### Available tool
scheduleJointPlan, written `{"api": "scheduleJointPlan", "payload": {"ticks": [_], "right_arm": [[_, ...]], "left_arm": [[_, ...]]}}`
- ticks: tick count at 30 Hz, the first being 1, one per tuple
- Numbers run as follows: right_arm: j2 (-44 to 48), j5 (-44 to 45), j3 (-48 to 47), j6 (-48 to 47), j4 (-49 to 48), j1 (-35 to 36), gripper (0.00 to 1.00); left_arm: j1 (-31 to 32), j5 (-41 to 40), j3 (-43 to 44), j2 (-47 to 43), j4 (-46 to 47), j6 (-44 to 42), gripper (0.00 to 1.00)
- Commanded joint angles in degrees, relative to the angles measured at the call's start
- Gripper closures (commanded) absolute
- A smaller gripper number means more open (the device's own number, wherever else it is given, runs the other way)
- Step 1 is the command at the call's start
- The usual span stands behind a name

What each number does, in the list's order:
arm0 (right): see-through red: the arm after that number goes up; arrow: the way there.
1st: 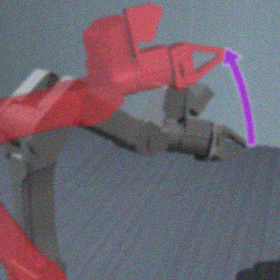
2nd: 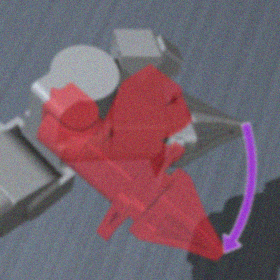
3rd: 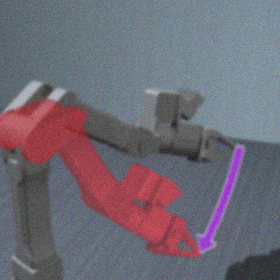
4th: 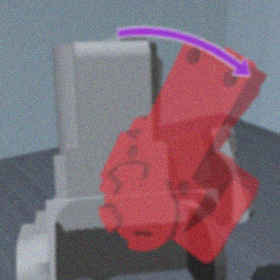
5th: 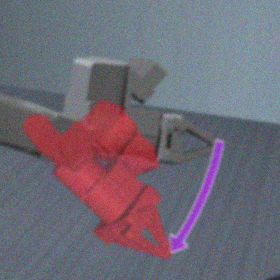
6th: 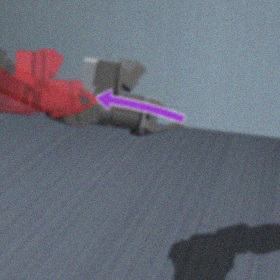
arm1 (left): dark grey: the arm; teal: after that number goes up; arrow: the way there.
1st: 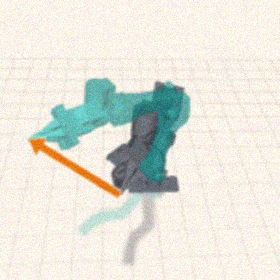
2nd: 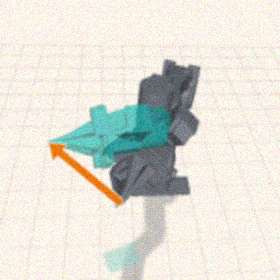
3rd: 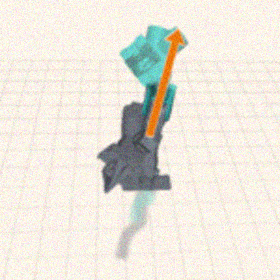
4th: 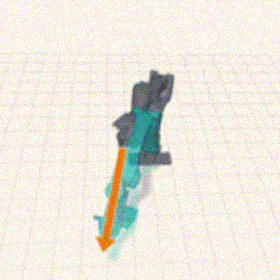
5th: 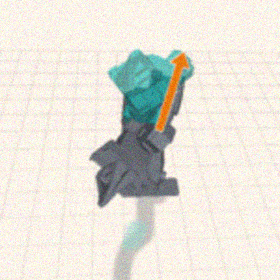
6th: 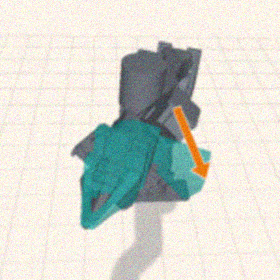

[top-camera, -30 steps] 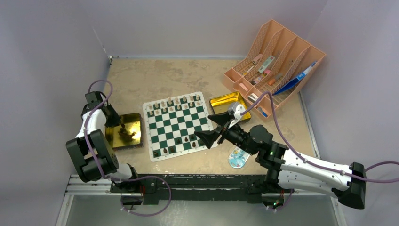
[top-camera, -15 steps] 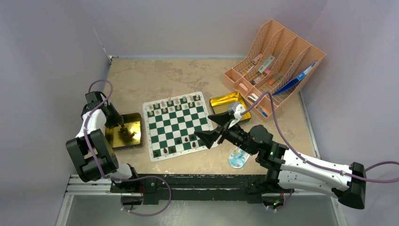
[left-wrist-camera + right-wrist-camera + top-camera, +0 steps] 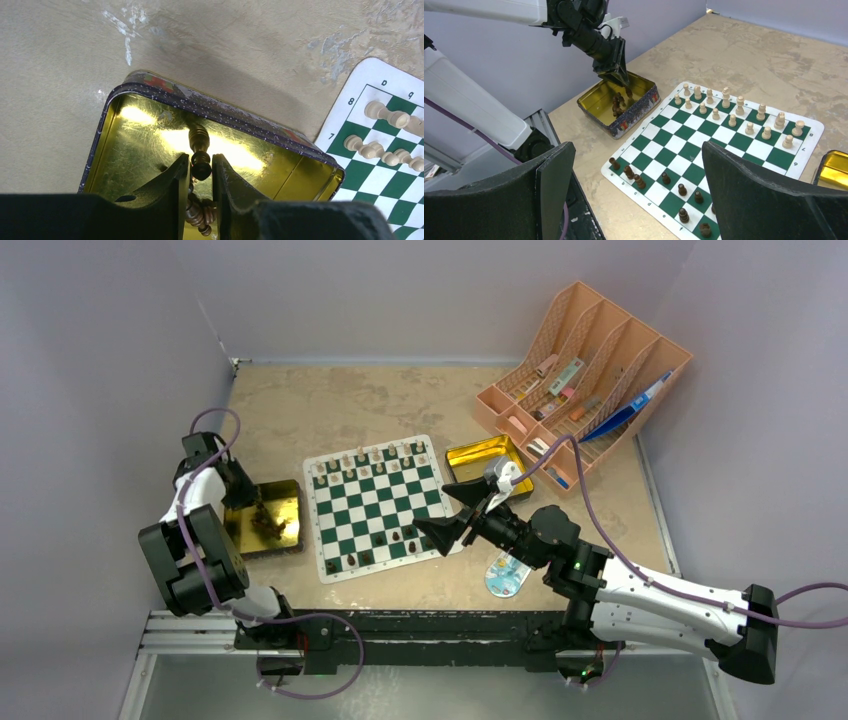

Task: Set up the chess pieces on the board
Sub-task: Pick up the chess piece from the storage box.

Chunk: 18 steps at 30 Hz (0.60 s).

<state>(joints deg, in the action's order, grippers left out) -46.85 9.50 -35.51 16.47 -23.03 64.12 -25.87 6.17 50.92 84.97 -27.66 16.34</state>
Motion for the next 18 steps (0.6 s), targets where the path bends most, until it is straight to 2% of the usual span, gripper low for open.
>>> {"api": "scheduleJointPlan", "payload": {"ticks": [1, 8, 18], "right_arm": [[0.93, 1.04, -0.57, -0.66, -2.72, -0.05, 0.01], [0.56, 1.05, -0.56, -0.66, -2.7, -0.05, 0.01], [0.38, 1.33, -1.45, 0.93, -0.62, -0.05, 0.01]], "left_arm": [[-0.38, -0.44, 2.7, 0.2, 1.61, -2.0, 0.8], [-0.38, -1.43, 3.59, -1.45, -0.18, -2.23, 0.93], [1.11, 1.36, 3.93, -9.04, -1.78, -0.23, 0.98]]}}
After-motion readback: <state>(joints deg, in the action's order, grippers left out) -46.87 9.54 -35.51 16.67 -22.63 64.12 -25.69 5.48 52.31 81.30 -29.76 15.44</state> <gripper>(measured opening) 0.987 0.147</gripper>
